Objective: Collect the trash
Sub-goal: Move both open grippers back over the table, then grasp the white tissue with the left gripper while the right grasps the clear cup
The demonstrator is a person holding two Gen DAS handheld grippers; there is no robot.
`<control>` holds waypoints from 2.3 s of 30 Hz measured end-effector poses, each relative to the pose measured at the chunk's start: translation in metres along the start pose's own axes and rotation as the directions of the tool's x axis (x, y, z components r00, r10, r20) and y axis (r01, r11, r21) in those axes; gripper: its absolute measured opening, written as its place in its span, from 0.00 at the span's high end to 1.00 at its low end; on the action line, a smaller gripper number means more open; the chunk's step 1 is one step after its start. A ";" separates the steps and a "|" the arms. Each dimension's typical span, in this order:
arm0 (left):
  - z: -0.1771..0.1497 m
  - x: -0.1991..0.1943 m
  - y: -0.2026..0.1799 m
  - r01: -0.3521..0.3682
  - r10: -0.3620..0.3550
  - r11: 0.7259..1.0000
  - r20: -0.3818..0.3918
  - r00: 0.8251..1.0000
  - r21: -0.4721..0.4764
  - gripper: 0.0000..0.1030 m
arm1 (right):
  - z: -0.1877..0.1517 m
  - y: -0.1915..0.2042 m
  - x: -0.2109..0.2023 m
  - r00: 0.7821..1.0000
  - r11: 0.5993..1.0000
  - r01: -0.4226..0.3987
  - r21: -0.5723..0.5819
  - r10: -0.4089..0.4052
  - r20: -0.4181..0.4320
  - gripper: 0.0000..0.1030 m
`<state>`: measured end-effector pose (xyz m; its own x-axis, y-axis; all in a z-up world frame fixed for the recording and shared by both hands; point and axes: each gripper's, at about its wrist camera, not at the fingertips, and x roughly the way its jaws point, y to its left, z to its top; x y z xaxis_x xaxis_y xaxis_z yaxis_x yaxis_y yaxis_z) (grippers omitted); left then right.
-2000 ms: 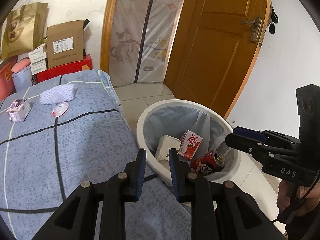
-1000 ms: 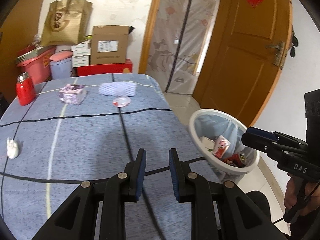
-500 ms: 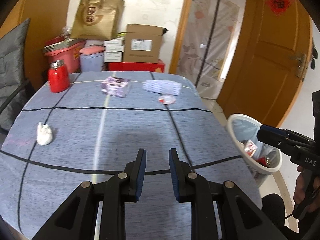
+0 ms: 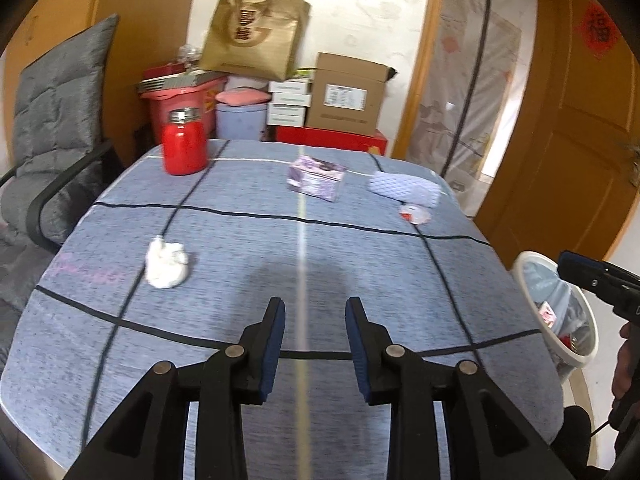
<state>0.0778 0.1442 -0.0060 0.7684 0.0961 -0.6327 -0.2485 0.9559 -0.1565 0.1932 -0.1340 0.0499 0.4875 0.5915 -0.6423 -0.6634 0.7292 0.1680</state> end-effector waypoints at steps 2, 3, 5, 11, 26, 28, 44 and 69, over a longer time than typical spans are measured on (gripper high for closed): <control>0.002 0.000 0.010 -0.018 0.018 1.000 0.005 1.000 -0.012 0.69 | 0.003 0.001 0.003 1.000 1.000 -0.001 -0.003 0.001 0.002 0.55; 0.002 0.001 0.014 -0.026 0.026 1.000 0.006 1.000 -0.017 0.66 | 0.004 0.002 0.005 1.000 1.000 0.000 -0.005 0.000 0.002 0.55; 0.004 0.001 0.023 -0.040 0.040 0.999 0.010 0.999 -0.030 0.64 | 0.007 0.001 0.010 1.000 1.000 0.005 -0.007 -0.005 -0.001 0.55; 0.003 0.003 0.045 -0.069 0.071 0.995 0.014 0.997 -0.071 0.64 | 0.017 0.003 0.022 1.000 1.000 0.009 -0.011 -0.009 -0.011 0.55; 0.011 0.030 0.093 -0.143 0.143 0.980 -0.008 0.990 -0.140 0.62 | 0.036 0.006 0.067 0.997 0.999 0.043 -0.030 -0.045 -0.060 0.55; 0.014 0.036 0.097 -0.147 0.146 0.979 -0.013 0.989 -0.141 0.62 | 0.039 0.004 0.075 0.997 0.998 0.047 -0.029 -0.049 -0.067 0.55; 0.030 0.080 0.125 -0.166 0.147 0.963 -0.103 0.984 -0.211 0.61 | 0.080 -0.015 0.149 0.991 0.995 0.101 -0.017 -0.102 -0.092 0.55; 0.032 0.091 0.120 -0.133 0.109 0.968 -0.121 0.987 -0.212 0.70 | 0.086 -0.035 0.192 0.988 0.996 0.078 0.032 -0.073 -0.135 0.71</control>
<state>0.1366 0.2765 -0.0582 0.6595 0.1654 -0.7333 -0.4678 0.8539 -0.2281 0.3591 -0.0165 -0.0149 0.4532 0.4847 -0.7482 -0.6046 0.7838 0.1416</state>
